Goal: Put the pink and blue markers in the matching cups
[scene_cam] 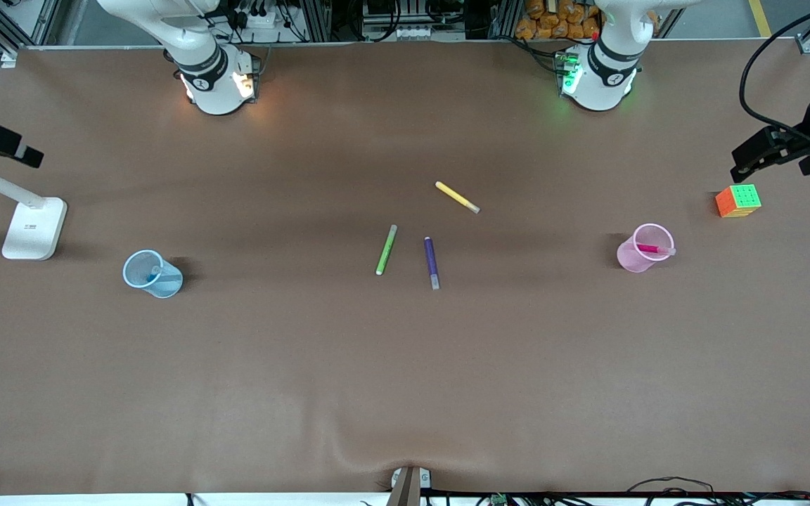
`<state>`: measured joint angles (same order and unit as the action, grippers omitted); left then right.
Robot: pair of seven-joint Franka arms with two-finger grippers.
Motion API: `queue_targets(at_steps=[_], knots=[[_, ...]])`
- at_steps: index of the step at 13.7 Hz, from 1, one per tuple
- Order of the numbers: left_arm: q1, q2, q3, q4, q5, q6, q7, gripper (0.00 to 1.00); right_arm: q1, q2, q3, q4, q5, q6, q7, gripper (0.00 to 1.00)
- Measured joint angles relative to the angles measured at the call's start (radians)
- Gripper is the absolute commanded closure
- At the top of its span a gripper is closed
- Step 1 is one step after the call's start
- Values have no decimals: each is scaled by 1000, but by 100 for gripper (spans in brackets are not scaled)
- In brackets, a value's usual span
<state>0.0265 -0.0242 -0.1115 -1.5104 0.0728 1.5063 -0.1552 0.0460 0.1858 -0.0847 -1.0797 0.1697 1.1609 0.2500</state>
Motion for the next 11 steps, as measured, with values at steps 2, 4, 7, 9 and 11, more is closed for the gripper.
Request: queue_targets(at_steps=[2,4,7,9,11], knots=[[-34,-37,36,-50,0,0,28,0,-1,-68,61,-122,-51,92,-4,0],[-52,-86,48,-113,-1,1,36,0,-2,-167,75,-275,-66,172,-67,0],[-82,-156,70,-186,-1,5,36,0,-19,-256,42,-396,-72,186,-214,0],[-82,-169,73,-200,-1,6,36,0,-24,-263,28,-413,-72,187,-242,0],[-84,-169,72,-203,-1,10,36,0,-24,-263,19,-419,-72,192,-246,0]])
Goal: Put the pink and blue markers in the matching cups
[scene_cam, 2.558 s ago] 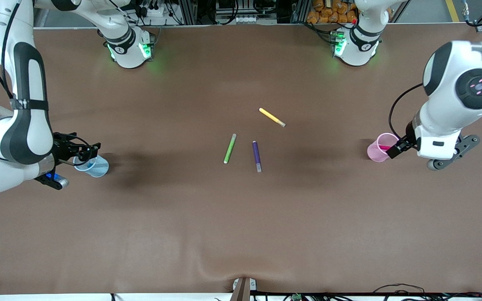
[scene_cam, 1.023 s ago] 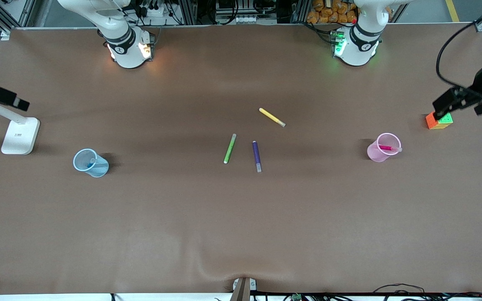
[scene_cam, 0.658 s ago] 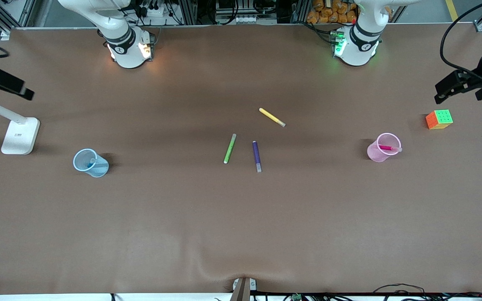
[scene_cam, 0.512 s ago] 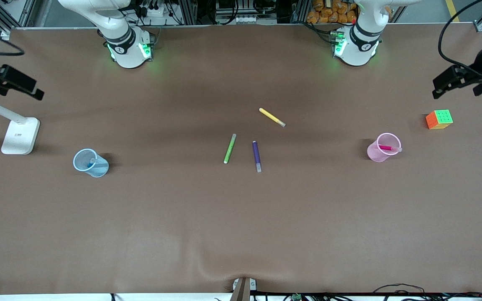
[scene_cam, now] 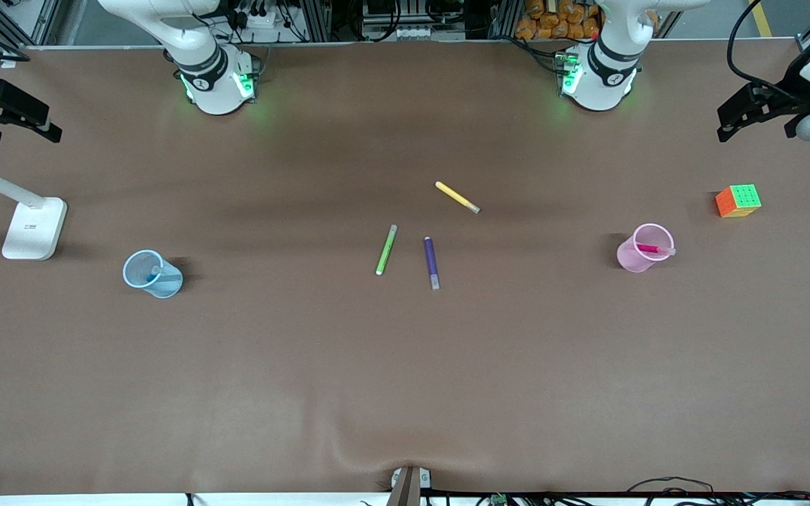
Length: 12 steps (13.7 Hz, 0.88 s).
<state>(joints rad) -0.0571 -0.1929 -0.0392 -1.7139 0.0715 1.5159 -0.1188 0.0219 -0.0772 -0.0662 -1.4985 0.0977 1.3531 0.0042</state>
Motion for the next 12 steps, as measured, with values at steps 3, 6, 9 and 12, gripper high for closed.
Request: queue_targets(at_steps=[3,6,9,12], knots=[[-3,0,-1,0,0,2,2,0,3,3,-2,11,-5,15,-5,0],[-3,2,3,0,0,6,2,0,3,6,-3,17,-27,16,-6,0],[-1,13,11,8,0,15,2,0,3,8,-2,17,-62,16,-46,0],[-1,33,11,33,-1,14,2,0,3,8,-4,17,-66,16,-78,0]])
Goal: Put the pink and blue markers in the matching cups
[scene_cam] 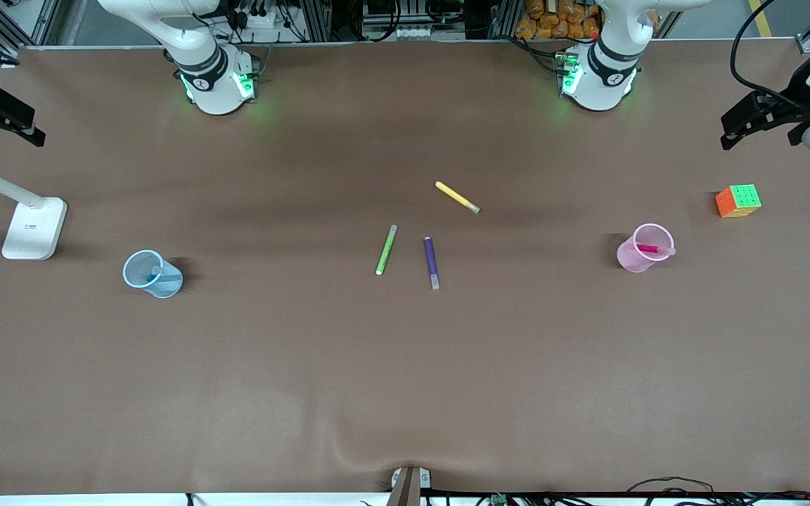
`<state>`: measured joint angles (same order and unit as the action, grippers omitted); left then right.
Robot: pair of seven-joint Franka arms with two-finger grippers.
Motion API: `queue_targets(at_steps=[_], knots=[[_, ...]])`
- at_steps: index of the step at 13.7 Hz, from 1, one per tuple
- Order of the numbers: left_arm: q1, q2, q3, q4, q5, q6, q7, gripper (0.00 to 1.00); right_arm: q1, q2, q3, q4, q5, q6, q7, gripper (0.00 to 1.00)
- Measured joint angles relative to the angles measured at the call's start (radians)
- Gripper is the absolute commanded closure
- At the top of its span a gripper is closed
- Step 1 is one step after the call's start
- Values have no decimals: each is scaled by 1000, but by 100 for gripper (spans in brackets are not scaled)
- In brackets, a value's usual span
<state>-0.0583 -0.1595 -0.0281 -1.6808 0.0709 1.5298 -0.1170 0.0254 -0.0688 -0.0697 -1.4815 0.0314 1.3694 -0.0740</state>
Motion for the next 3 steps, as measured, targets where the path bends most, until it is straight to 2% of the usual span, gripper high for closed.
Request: queue_targets(at_steps=[3], knots=[[2,7,0,10,0,-7,0,0,0,1,-3,0,0,0,0,0]])
